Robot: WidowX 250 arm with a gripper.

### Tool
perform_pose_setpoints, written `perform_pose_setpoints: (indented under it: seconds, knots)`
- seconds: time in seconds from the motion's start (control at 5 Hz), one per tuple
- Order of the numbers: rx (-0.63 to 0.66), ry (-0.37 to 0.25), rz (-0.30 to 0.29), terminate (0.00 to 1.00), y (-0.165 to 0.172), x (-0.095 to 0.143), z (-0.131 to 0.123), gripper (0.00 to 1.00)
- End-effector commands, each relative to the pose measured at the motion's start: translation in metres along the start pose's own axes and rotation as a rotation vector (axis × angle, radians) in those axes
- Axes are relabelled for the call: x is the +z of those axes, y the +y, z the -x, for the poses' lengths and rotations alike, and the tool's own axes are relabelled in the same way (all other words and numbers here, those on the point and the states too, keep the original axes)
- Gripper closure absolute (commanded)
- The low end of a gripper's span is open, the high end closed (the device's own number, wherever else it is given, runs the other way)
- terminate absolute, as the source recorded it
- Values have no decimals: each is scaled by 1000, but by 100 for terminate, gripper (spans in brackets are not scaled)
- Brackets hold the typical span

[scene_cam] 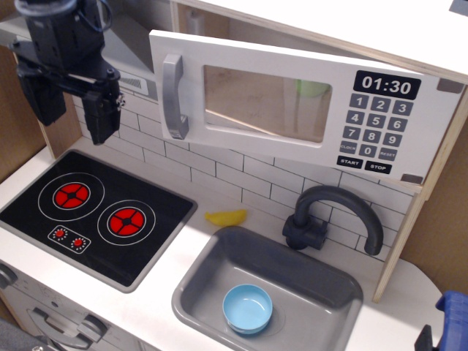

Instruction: Open microwave

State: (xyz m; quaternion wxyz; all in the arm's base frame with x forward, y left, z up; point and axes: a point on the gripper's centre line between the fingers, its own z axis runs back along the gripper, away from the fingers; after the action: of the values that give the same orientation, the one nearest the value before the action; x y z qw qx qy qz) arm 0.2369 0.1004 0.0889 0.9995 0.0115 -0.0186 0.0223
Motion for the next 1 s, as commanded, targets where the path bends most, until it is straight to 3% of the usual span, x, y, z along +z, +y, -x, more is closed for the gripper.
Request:
perform_pose_setpoints:
  seconds: [0.0,0.4,0.6,0.8]
  knots:
    - [243,-77,-74,0,50,6,-56,0]
    - [321,-93,-47,0,44,11,-99,0]
    - [279,-118,-54,0,25,5,-106,0]
    - [166,-194,-11,0,-3,0,-107,0]
